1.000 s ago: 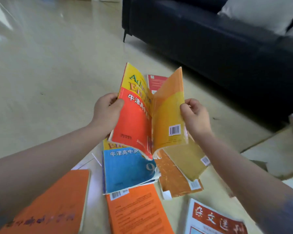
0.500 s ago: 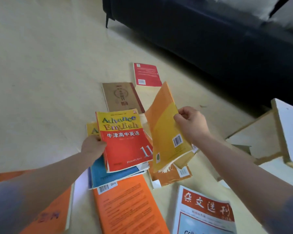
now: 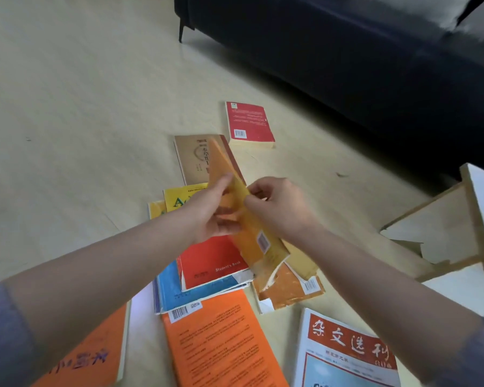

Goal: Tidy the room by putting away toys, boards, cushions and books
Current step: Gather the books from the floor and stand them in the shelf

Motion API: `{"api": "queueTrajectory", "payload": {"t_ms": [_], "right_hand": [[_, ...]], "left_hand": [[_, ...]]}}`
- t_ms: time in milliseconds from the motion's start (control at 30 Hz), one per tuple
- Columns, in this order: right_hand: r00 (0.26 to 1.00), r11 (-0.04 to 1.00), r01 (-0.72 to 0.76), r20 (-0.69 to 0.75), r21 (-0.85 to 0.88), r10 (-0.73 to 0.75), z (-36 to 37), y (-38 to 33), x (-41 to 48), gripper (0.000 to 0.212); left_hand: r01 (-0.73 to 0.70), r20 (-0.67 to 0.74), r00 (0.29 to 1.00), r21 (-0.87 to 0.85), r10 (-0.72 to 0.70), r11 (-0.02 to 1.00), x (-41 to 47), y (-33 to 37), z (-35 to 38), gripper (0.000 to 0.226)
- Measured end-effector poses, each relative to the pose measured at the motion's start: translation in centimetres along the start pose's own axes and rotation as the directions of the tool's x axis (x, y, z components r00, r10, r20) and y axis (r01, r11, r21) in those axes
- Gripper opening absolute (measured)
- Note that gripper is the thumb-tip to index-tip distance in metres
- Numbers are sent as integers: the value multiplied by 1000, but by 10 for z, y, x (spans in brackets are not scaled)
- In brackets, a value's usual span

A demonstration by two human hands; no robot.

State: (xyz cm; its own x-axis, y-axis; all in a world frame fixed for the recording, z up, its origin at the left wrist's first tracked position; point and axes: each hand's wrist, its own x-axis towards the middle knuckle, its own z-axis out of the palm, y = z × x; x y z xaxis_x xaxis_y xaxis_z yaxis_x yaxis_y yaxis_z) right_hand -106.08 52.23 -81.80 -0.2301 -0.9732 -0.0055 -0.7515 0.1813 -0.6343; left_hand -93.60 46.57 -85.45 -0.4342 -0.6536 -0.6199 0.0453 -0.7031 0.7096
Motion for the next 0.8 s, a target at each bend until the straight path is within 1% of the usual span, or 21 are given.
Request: {"api": "queueTrajectory", "payload": {"t_ms": [67, 133, 200, 267, 333, 433, 467, 500, 533, 567, 600, 633, 667, 700, 733, 767, 800], "right_hand": [[999, 999, -32, 40, 43, 30, 6, 0, -4, 16], [996, 990, -58, 74, 129, 49, 8, 2, -7, 17], [994, 981, -64, 99, 186, 46, 10, 2, -10, 17], [993, 978, -57, 114, 201, 34, 12, 2, -12, 18], [990, 970, -77, 132, 229, 48, 14, 4, -12, 19], [961, 945, -144, 271, 293, 62, 16, 12, -13, 23], [950, 946, -167, 303, 279, 79, 16, 16, -12, 26], [947, 955, -180, 302, 234, 105, 16, 24, -9, 29], [953, 966, -193, 266, 172, 144, 14, 31, -7, 33], [951, 960, -243, 230, 135, 208, 14, 39, -4, 36], [935, 940, -308, 229, 149, 270, 13, 47, -3, 38], [897, 883, -403, 297, 239, 329, 12, 54, -4, 36], [827, 775, -528, 418, 349, 375, 14, 58, -6, 34], [758, 657, -627, 525, 420, 388, 16, 63, -9, 38], [716, 575, -680, 580, 455, 388, 20, 69, -9, 47], [710, 559, -690, 580, 460, 400, 23, 77, -8, 51], [725, 566, -679, 545, 467, 420, 23, 81, -6, 48]], "left_hand": [[41, -66, 997, -45, -44, 998, 7, -2, -9, 54], [51, -69, 996, -71, -55, 996, 11, -4, -18, 58], [19, -64, 998, -43, -22, 999, 11, -3, -21, 61], [-39, -80, 996, 25, 41, 999, 10, 3, -21, 63], [-93, -107, 989, 100, 104, 991, 10, 8, -19, 54], [-137, -152, 974, 187, 167, 973, 11, 14, -18, 23], [-158, -172, 966, 200, 193, 967, 12, 14, -19, 15], [-179, -183, 958, 213, 219, 960, 12, 15, -21, 14], [-195, -174, 956, 223, 236, 955, 12, 15, -24, 15], [-209, -143, 959, 223, 244, 952, 12, 15, -27, 17], [-221, -98, 964, 209, 245, 953, 12, 14, -29, 19], [-231, -50, 968, 184, 244, 955, 11, 13, -30, 19], [-237, -10, 971, 143, 241, 961, 10, 13, -30, 20], [-239, 14, 971, 99, 239, 966, 11, 14, -30, 21], [-239, 26, 971, 57, 238, 969, 11, 15, -30, 22], [-239, 15, 971, 35, 238, 970, 12, 16, -31, 22], [-237, -19, 971, 17, 238, 971, 14, 17, -34, 22]]}}
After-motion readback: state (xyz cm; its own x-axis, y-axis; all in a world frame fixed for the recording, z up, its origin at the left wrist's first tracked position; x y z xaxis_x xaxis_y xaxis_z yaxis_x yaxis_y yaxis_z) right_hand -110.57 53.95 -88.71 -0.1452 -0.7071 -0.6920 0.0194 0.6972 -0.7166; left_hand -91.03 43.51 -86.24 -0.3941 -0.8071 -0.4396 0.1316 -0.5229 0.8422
